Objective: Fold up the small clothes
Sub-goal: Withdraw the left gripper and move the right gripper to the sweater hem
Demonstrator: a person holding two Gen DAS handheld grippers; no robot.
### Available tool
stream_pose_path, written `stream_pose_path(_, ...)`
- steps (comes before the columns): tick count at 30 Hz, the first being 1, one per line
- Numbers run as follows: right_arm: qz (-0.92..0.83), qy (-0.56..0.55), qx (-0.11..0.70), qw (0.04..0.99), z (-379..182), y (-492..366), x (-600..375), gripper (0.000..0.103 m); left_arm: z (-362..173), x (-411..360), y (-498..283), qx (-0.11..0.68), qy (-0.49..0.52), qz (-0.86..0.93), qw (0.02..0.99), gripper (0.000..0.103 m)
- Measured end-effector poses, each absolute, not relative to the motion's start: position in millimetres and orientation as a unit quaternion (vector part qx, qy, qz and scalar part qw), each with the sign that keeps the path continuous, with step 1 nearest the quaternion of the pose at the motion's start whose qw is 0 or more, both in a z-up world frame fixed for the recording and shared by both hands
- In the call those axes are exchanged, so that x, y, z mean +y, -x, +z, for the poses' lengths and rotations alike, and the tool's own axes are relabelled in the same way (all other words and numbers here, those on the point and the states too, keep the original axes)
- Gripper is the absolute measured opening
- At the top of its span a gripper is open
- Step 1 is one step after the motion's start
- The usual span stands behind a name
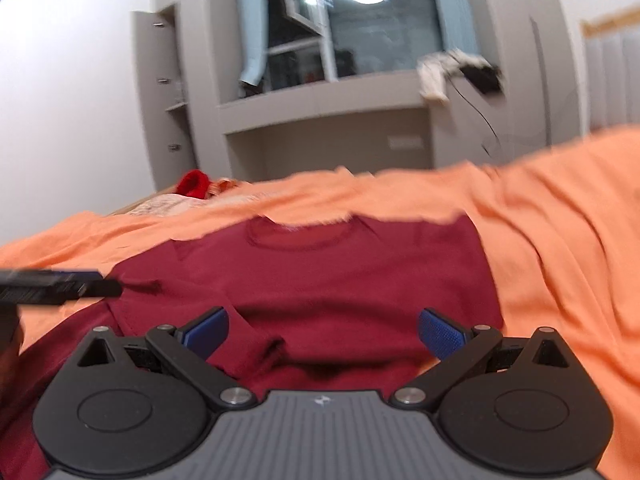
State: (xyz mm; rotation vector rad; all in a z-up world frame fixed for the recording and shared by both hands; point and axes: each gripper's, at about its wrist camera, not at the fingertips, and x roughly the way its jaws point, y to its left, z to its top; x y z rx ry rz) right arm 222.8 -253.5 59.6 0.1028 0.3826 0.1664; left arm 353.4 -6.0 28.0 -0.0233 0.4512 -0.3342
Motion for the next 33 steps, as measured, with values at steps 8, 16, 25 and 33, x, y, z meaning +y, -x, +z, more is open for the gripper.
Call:
stream_pose_path(8,0.115,0.018,0.192,0.975,52.6,-234.5,-224.0,0.103,18.5,86.1,-427.3,0.266,0.129,0.001,0.955,0.085)
stream_pose_path(16,0.105,0.026,0.244,0.964,33.5,-253.2,-218.7,0.103,-3.0,125.7,-463.1,0.320,0.203,-0.008,0.925,0.030)
stream_pose_path(25,0.110,0.030,0.253,0.961,29.8,-251.9,-226.5,0.103,8.1,111.1,-456.3,0.293,0.177,0.020,0.939,0.006)
stream_pose_path(33,0.120,0.031,0.254,0.959,30.5,-242.4,-233.0,0.103,3.2,112.6,-453.1,0.312,0.178,0.029,0.933,0.031)
